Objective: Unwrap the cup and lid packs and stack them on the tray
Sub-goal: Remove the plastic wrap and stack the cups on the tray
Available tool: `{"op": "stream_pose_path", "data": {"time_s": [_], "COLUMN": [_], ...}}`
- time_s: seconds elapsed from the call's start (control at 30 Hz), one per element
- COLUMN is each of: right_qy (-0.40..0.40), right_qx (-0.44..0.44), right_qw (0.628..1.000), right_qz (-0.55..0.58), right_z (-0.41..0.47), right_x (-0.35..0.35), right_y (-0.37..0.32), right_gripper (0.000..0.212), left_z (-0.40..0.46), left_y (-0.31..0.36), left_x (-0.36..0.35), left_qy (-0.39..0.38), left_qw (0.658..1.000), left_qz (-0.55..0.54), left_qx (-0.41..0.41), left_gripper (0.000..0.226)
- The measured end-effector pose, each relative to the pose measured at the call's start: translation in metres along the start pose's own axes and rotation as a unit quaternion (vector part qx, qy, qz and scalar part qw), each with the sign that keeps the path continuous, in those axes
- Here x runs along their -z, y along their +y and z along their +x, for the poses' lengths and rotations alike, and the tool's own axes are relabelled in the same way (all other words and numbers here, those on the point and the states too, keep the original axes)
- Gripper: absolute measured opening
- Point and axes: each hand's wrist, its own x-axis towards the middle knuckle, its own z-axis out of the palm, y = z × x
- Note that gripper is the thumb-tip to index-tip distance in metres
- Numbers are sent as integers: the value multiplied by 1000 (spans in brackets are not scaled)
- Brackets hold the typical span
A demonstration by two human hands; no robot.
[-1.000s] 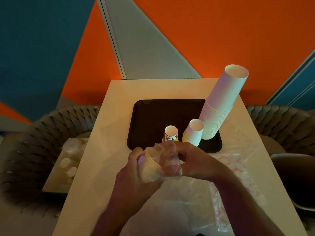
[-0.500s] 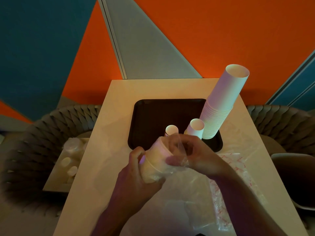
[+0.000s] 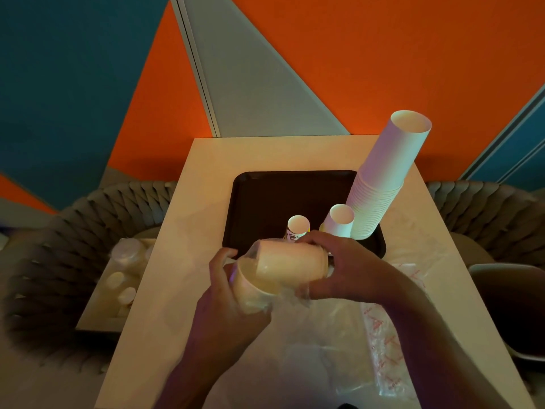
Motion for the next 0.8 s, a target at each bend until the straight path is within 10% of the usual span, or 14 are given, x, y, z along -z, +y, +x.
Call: {"op": "stream_pose_path", "data": {"time_s": [0.8], "right_qy": [105], "right_qx": [-21], "right_qw": [991], "right_qz": [79], "right_z": [4], "right_x": [-24], "right_y": [26], "right_gripper": [72], "left_z": [4], "left_y": [-7], "left_x": [7], "left_qy": [23], "left_qw": [999], "left_qz": [-37], "left_qx": [-13], "left_gripper": [108]}}
